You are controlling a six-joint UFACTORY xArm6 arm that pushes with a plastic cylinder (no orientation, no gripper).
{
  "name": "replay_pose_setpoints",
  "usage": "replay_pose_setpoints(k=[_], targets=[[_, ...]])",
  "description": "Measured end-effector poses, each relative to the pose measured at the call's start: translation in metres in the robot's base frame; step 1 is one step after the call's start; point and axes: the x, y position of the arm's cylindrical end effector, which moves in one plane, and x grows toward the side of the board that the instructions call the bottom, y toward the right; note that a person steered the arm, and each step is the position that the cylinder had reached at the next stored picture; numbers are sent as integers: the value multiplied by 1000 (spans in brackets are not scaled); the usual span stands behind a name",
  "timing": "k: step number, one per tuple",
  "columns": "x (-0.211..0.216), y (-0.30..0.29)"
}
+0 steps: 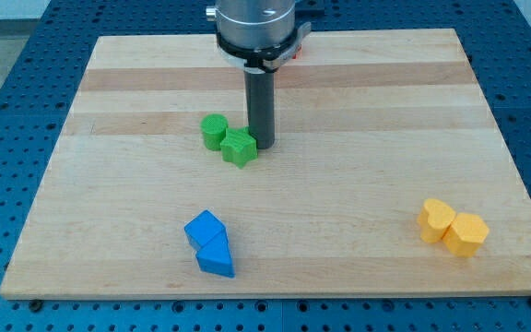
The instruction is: Separate the yellow heart and yellow hexagon
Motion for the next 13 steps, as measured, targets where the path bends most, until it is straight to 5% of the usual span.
replay_pose_setpoints(k=[3,5,9,13], targets=[[131,53],[186,175],[179,236],[111,236]])
